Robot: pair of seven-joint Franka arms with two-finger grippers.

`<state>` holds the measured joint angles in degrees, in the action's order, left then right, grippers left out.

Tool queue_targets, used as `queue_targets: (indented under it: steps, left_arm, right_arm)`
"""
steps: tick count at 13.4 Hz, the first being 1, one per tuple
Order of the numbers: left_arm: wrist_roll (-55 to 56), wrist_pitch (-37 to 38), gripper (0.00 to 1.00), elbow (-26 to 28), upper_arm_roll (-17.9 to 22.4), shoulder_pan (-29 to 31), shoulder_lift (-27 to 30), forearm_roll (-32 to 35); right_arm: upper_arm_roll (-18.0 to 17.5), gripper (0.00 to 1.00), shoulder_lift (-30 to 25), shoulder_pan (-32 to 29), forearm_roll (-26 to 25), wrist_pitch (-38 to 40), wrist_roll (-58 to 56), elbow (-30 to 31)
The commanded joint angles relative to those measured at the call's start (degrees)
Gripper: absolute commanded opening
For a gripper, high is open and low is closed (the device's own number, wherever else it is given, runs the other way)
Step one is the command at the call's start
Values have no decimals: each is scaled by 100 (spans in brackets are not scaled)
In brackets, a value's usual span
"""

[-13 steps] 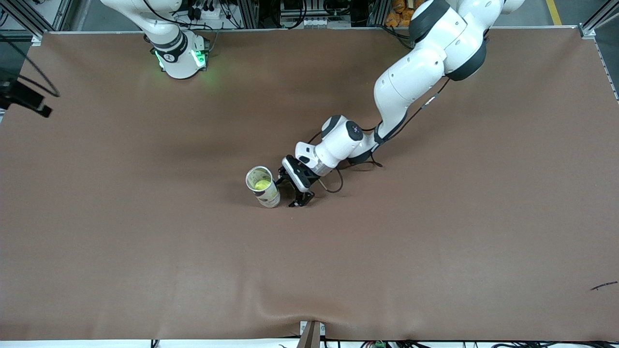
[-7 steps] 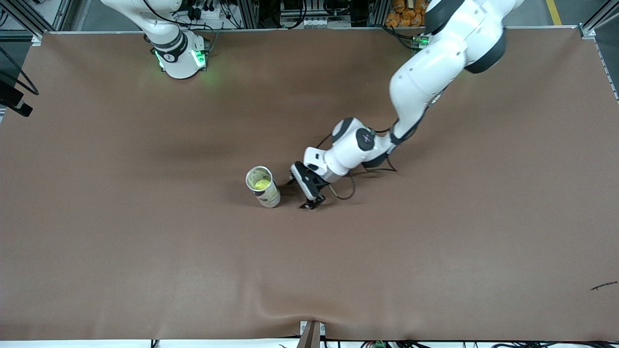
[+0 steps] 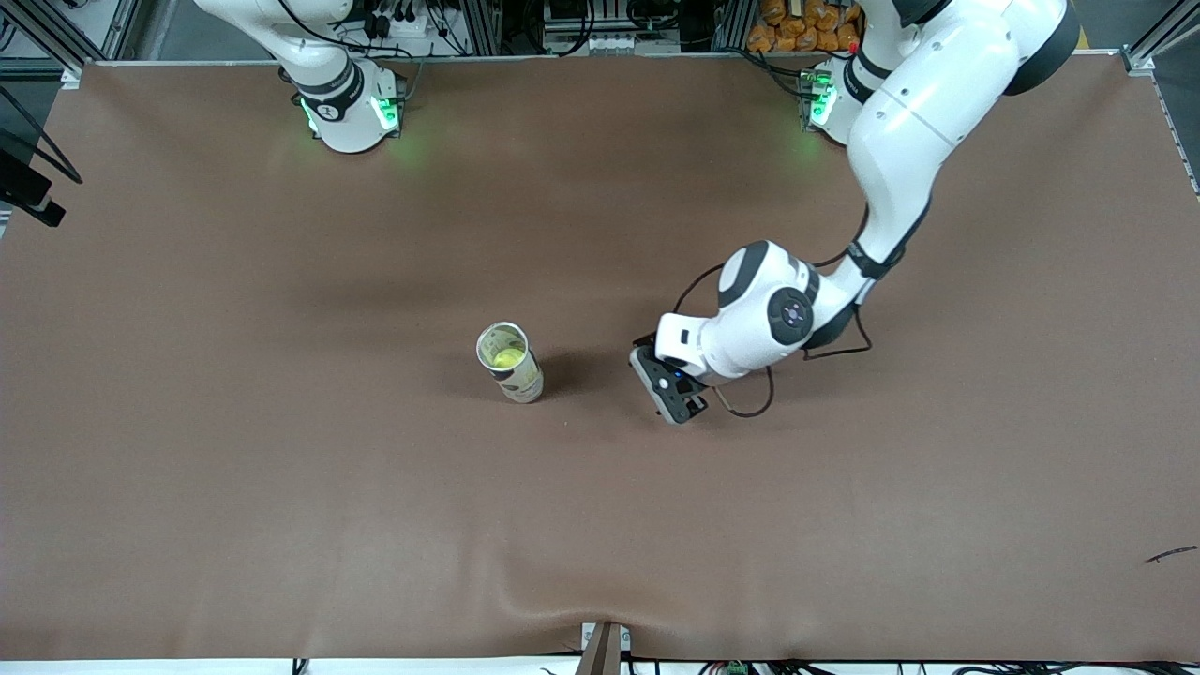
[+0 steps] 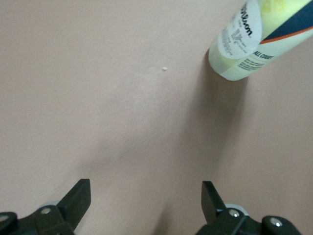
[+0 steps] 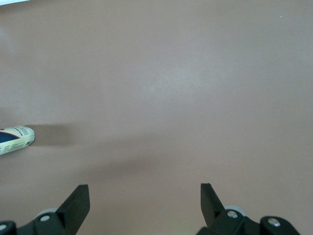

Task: Insert tennis ball vertically with right arm

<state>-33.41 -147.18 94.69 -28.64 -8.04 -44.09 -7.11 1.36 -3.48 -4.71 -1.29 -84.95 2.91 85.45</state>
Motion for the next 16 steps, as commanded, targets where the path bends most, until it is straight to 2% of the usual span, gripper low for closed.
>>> queue_targets:
  steps: [1,5,8,10,12,16]
  left_arm:
    - [474,864,100,-284,305,-30,443,16]
    - [1185,2121,100,-1127,972,-13,497,183]
    - [1389,2385,100,-1129,1395,136,891,394]
    - [1468,2938,100,-1172,1414,503,1295,368]
    - [1931,3842,100,-1496,1483,733,1525,420]
    - [3119,4785,100,-1612,1607,813,2235,805]
  right_arm:
    - [5,100,85,31,-29,40,-19,-160]
    - [5,100,85,5,-29,40,-45,-160]
    - [5,100,85,32,-38,40,-45,-160]
    - [5,100,85,40,-38,48,-45,-160]
    - [5,100,85,49,-38,40,-27,-160]
    - [14,100,85,120,-82,48,-18,-160]
